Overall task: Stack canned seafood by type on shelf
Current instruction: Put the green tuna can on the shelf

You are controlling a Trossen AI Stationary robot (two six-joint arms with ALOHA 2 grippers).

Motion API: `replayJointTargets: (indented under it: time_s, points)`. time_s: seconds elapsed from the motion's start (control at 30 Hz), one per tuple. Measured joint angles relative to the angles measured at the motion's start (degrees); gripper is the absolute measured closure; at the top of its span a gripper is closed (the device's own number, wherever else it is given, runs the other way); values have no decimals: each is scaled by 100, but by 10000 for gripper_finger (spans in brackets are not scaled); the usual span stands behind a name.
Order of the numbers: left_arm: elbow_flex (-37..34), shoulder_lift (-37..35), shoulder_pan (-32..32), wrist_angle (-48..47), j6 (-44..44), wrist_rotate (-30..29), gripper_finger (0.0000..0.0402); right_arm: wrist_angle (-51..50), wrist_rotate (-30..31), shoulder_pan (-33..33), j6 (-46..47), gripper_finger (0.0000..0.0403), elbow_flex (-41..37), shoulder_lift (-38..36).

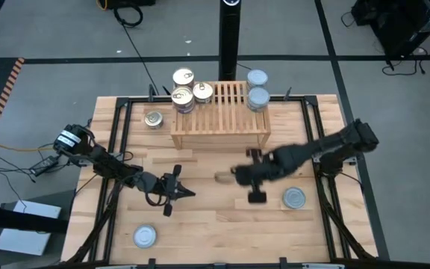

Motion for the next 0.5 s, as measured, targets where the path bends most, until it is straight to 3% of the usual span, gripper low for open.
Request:
replayJointTargets:
  time_s: [0.17, 0.5]
  points:
    - [55, 0, 131, 1, 293, 3, 400, 91, -43, 778, 1483, 397, -638, 0]
    - [254, 0, 518, -40, 611, 525, 400, -407, -1204, 2101, 4871, 396, -1570, 0]
